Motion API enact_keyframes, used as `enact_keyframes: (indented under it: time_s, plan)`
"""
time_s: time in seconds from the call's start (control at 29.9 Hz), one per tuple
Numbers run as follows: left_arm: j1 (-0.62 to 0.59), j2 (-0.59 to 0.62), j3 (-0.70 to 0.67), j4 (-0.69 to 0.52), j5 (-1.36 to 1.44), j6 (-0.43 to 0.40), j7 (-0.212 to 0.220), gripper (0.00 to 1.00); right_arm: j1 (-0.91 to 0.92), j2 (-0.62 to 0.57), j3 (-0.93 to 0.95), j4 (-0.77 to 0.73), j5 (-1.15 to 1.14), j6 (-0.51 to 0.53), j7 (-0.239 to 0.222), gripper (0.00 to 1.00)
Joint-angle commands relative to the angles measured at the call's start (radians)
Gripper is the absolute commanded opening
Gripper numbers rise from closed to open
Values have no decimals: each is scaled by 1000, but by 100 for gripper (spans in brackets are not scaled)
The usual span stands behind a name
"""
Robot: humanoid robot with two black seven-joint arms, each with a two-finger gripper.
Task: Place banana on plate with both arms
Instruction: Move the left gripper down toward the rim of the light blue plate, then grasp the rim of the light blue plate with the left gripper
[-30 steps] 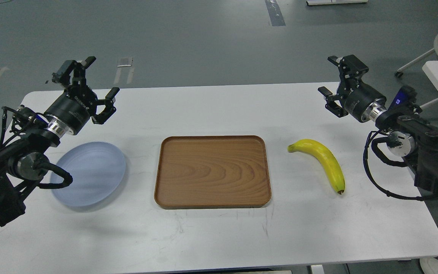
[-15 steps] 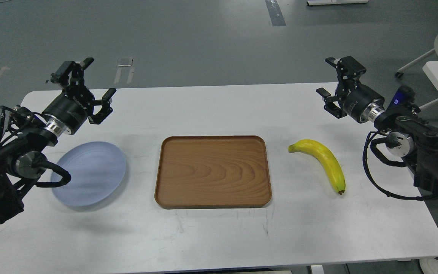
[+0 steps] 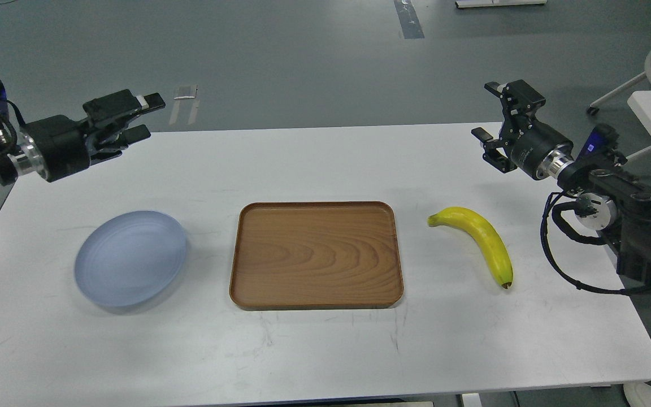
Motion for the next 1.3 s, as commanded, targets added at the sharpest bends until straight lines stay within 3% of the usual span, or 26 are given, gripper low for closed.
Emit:
enact_keyframes:
  time_s: [0.0,0.17,0.47,1.27]
  plan:
    - [15,67,7,-43,267,1,0,100,-4,0,-11,2,-8,0,0,100]
    - [53,111,105,-22,436,7,0,100,4,3,-36,6,-12,0,0,100]
    - [73,99,301,139,440,173,0,100,4,2,-36,9,-12,0,0,100]
    - [136,-36,303,320,433,179,0,89,10,-3,-38,13,-12,0,0,100]
